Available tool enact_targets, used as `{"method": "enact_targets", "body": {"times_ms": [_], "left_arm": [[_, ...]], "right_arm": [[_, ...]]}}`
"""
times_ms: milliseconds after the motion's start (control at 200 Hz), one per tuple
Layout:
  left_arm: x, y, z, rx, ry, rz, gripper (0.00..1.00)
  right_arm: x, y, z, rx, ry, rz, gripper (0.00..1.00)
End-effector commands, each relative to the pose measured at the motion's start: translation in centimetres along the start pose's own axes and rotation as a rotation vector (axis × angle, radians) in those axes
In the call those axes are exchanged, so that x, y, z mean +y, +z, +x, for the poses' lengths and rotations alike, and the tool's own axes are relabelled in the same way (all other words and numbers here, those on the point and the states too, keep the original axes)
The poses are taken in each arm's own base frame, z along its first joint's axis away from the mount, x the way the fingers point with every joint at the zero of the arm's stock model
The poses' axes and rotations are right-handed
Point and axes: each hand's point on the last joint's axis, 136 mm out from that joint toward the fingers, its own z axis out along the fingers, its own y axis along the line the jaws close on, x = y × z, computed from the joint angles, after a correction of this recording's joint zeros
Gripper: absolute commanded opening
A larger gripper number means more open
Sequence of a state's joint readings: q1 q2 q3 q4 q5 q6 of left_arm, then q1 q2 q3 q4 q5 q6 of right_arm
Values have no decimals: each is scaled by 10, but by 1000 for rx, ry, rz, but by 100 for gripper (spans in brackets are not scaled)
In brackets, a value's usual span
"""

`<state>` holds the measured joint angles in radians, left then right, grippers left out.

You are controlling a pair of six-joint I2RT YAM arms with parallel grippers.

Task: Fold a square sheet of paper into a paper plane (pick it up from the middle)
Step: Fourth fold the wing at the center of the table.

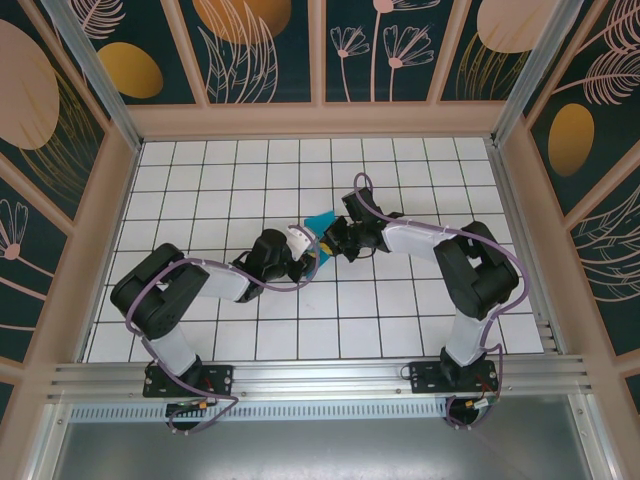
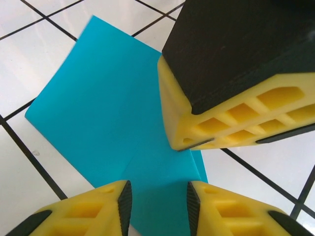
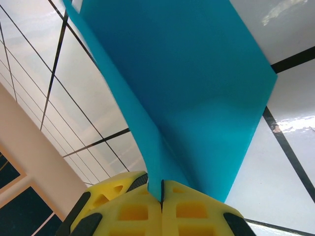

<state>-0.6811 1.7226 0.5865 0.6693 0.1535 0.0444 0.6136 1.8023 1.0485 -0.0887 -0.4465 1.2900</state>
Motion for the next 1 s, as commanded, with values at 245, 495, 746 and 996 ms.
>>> {"method": "enact_targets", "body": {"times_ms": [245,495,746,996], "left_arm": [[-3,-16,-25,-80,-32,0,48],[-12,-21,-24,-95,-86,46,52],[-9,-14,-15,-76,-99,33,50],[-3,-8,-7,-61,-85,-2,43]], "right_arm": [[-4,5,-3,-6,10,41,0],[1,6,2,19,21,17,0],[12,5,8,58,39,-21,0],[15,8,10,81,61,-21,0]]}}
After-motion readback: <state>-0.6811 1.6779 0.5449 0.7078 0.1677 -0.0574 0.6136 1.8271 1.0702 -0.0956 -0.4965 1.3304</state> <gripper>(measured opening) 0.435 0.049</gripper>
